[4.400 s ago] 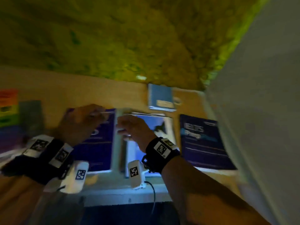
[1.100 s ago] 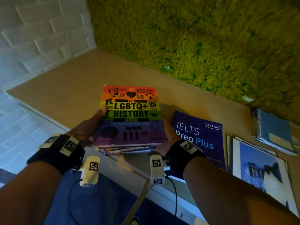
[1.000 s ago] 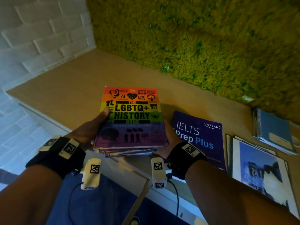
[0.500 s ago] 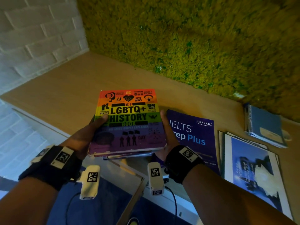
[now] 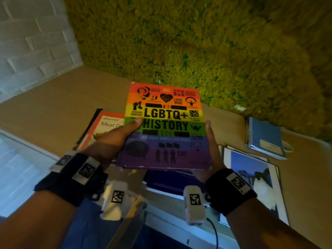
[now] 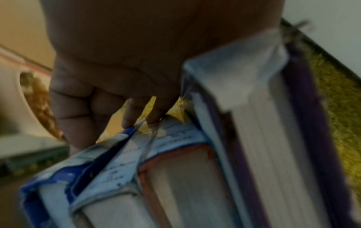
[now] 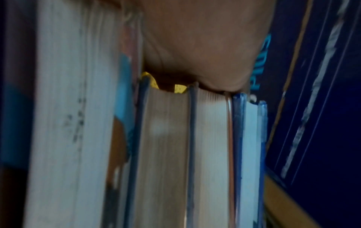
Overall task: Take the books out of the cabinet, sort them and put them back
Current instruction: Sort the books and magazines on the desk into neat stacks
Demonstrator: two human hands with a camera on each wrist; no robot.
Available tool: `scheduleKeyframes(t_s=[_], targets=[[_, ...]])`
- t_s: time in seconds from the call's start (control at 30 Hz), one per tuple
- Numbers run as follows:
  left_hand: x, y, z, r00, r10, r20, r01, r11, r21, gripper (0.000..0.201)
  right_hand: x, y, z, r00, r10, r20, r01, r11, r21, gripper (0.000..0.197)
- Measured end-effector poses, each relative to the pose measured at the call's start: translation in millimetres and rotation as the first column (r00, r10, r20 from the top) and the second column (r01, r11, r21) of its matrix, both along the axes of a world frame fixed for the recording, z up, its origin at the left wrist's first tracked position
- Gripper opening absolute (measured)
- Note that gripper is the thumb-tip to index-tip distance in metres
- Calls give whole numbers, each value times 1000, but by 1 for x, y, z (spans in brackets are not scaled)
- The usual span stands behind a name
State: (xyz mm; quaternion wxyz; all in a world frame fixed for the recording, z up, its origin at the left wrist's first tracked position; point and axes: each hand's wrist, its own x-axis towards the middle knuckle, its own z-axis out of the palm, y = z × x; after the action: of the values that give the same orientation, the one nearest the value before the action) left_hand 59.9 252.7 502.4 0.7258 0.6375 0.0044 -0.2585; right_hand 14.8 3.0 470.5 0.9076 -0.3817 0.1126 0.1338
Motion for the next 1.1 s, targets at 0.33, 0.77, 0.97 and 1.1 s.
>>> scheduleKeyframes(t_s=[0.33,0.77,0.97,1.1], targets=[[-1,-58,-36,963,-267,-31,267,936,232,75,-43,-74,-16,987,-128,-99,72,896,-438,53],[-11,-70,-56,999,-13,-50,9,997,-74,55,-28,-72,-30,986,-83,-147,51,977,-209,52],[-10,-75,-55,999,-16,-28,12,992,-125,45,-31,-64,-30,981,-125,-151,100,982,-161,56],[-6,-75,-51,999,15,36,-13,999,-45,40,-33,-65,-30,980,-130,-152,100,977,-191,58]])
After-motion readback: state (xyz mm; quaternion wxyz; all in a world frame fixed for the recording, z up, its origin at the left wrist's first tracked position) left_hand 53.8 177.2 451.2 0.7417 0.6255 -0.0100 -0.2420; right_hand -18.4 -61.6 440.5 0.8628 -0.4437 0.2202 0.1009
